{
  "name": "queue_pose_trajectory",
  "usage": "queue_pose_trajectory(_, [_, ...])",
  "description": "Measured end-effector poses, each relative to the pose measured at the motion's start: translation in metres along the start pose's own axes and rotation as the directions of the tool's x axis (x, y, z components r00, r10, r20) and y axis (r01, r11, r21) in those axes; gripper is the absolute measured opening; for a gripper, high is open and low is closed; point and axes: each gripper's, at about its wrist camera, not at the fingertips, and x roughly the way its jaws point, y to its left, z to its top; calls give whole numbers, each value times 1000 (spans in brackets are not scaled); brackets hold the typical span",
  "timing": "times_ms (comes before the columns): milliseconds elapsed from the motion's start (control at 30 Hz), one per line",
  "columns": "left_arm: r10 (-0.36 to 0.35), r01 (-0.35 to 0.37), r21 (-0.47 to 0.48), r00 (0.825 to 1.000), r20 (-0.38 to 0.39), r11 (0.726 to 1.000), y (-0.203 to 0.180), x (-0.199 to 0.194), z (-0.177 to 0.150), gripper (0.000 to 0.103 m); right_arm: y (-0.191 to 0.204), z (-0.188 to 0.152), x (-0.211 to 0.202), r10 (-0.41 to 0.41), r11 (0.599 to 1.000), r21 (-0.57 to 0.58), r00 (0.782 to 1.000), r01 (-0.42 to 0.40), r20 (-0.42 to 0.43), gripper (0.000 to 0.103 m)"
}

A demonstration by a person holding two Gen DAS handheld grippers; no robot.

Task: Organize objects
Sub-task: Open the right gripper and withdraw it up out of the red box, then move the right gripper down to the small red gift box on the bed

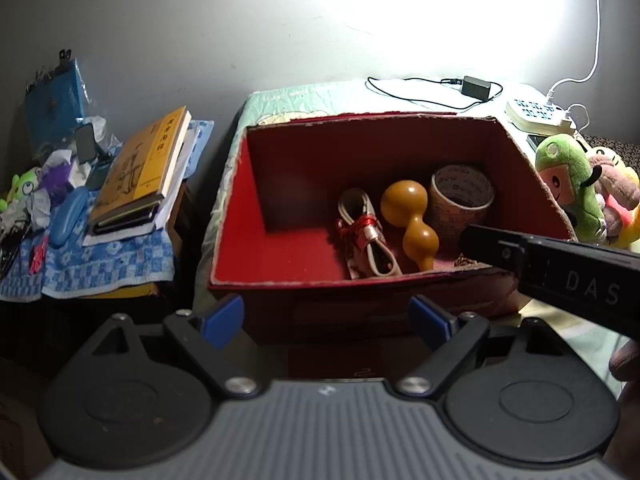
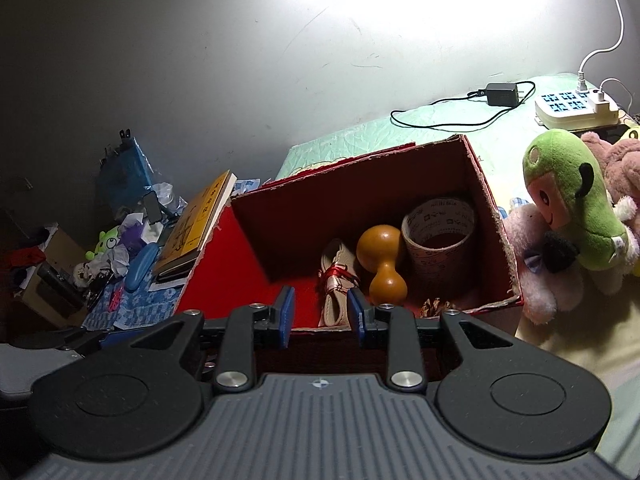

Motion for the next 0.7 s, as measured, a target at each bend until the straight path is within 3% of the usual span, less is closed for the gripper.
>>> queue_pose_trajectory(700, [2, -4, -17, 995, -104, 1000, 7, 26, -21, 92, 0, -28, 24, 22, 999, 32, 988, -17, -154, 36])
